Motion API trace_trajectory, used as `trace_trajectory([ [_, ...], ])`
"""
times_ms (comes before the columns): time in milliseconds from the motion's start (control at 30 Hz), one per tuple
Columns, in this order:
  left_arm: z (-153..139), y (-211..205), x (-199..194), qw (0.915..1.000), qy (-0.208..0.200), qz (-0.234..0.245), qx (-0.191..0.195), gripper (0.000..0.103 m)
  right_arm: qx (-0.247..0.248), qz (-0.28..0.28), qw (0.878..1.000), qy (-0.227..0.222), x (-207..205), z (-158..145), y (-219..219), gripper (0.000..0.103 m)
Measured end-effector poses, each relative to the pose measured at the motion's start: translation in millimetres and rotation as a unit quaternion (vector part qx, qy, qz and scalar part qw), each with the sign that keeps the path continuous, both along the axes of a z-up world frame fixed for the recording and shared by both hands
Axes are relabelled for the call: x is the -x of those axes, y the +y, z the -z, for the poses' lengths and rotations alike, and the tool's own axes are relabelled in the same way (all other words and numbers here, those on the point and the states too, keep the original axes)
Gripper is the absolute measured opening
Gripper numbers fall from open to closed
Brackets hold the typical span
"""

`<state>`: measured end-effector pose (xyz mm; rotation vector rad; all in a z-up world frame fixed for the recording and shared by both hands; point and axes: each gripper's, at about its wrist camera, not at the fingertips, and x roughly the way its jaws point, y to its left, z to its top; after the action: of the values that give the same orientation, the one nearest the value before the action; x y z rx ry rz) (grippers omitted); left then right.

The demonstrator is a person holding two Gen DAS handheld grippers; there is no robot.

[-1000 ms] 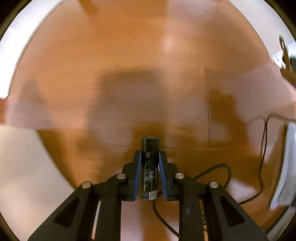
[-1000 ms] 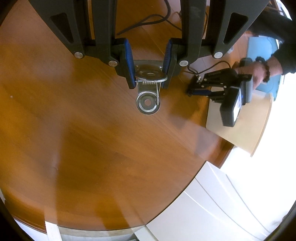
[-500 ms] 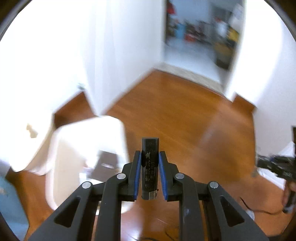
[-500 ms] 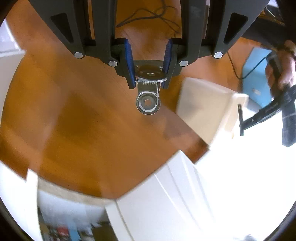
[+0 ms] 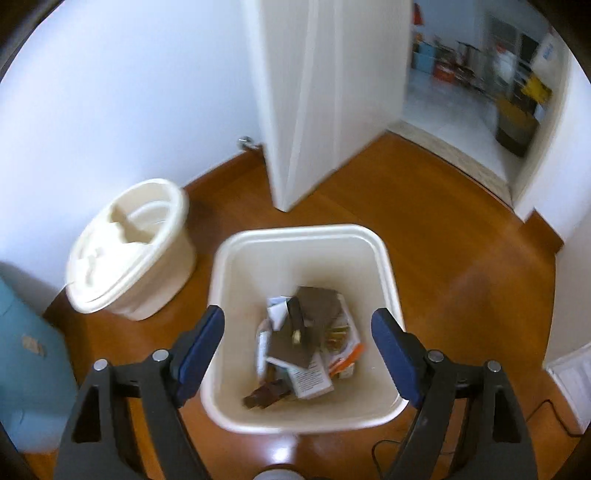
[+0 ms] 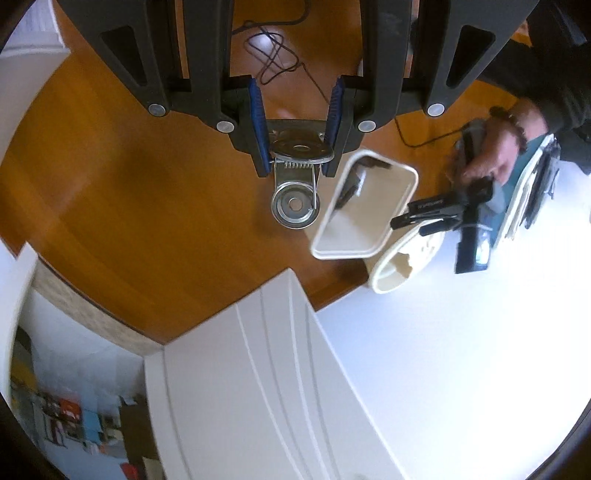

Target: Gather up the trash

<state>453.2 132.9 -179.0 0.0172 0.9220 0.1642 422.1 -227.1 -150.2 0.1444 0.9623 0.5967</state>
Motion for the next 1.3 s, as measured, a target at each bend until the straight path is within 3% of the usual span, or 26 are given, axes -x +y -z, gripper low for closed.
trace_trajectory([
  [133, -53.5, 26.4, 53.5, 0.9967, -0.031, -0.066, 0.035, 0.082, -0.005, -0.025, 1.000, -0.009, -15.9, -9.1, 61.3, 0.029],
  [267, -92.5, 17.4, 113.5, 0.9971, -0.053, -0.045, 0.031, 0.082, -0.013, -0.049, 0.999, -0.020, -31.3, -8.8, 130.7, 0.029],
  [500, -125.1, 31.1, 149.9, 0.9939, -0.083, -0.052, 0.052, 0.082, 0.009, -0.059, 0.998, 0.015, -64.6, 47.1, 236.7, 0.030],
  [567, -130.1, 33.8, 154.1, 0.9940, -0.082, -0.054, 0.049, 0.082, 0.036, -0.060, 0.997, 0.031, -72.4, 60.9, 256.7, 0.034],
  [633, -134.8, 35.8, 161.2, 0.9937, -0.080, -0.060, 0.052, 0.082, 0.048, -0.059, 0.997, 0.030, -73.0, 58.4, 266.6, 0.052],
  [700, -143.9, 35.6, 172.6, 0.9926, -0.085, -0.061, 0.062, 0.082, 0.045, -0.060, 0.997, 0.016, -64.2, 40.9, 266.5, 0.068],
  [767, -155.9, 28.9, 189.2, 0.9927, -0.090, -0.060, 0.053, 0.082, 0.049, -0.071, 0.996, -0.006, -51.1, 16.3, 261.9, 0.070],
  [867, -173.8, 11.7, 222.6, 0.9932, -0.102, -0.037, 0.043, 0.082, 0.036, -0.042, 0.998, -0.031, -14.6, -33.8, 227.3, 0.070],
  [967, -197.4, -5.9, 262.8, 0.9927, -0.118, -0.021, 0.017, 0.082, 0.036, -0.029, 0.996, -0.075, 66.0, -92.2, 185.2, 0.071],
  [1067, -218.9, -17.0, 305.0, 0.9905, -0.137, -0.010, 0.007, 0.082, 0.070, 0.016, 0.989, -0.127, 168.4, -139.0, 141.8, 0.090],
  [1133, -226.5, -22.6, 328.1, 0.9900, -0.141, -0.006, 0.003, 0.082, 0.079, 0.043, 0.985, -0.146, 223.6, -158.5, 119.9, 0.102],
  [1200, -227.3, -30.6, 349.2, 0.9921, -0.124, 0.015, -0.003, 0.084, 0.085, 0.062, 0.982, -0.157, 268.6, -171.3, 104.1, 0.103],
  [1300, -221.1, -36.2, 377.3, 0.9952, -0.093, 0.031, 0.000, 0.089, 0.110, 0.069, 0.983, -0.130, 316.2, -181.0, 93.0, 0.103],
])
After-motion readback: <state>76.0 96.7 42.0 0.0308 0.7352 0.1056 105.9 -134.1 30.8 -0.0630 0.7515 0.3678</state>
